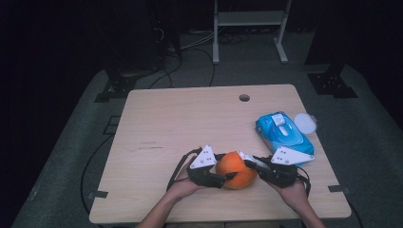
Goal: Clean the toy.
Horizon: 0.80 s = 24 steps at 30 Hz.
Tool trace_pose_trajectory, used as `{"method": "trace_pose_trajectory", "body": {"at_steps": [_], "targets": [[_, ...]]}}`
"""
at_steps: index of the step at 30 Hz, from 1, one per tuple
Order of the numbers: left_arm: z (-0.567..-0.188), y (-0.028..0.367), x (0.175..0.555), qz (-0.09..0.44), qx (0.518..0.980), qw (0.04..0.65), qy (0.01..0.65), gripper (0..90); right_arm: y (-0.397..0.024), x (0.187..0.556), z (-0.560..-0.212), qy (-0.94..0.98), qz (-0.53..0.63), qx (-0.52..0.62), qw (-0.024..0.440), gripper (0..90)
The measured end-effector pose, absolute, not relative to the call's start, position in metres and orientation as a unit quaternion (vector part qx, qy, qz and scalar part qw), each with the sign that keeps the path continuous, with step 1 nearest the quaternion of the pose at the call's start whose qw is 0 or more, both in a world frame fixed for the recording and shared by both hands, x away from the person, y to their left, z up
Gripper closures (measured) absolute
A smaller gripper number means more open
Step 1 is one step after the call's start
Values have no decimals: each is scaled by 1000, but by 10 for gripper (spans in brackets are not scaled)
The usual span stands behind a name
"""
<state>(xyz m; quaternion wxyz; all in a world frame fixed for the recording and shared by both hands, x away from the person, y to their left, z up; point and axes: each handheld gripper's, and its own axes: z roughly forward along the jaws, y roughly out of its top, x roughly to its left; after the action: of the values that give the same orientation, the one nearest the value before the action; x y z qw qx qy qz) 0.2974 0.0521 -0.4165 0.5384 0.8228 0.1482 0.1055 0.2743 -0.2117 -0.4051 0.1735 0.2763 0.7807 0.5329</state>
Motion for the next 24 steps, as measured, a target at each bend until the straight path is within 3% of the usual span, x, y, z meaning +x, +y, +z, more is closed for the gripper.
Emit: {"method": "trace_pose_trajectory", "body": {"at_steps": [6, 24], "targets": [[-415, 44, 292, 126, 825, 529, 154, 333, -202, 266, -396, 778, 545, 261, 172, 773], [-408, 42, 289, 112, 818, 541, 161, 319, -203, 267, -399, 783, 535, 254, 189, 773]]}}
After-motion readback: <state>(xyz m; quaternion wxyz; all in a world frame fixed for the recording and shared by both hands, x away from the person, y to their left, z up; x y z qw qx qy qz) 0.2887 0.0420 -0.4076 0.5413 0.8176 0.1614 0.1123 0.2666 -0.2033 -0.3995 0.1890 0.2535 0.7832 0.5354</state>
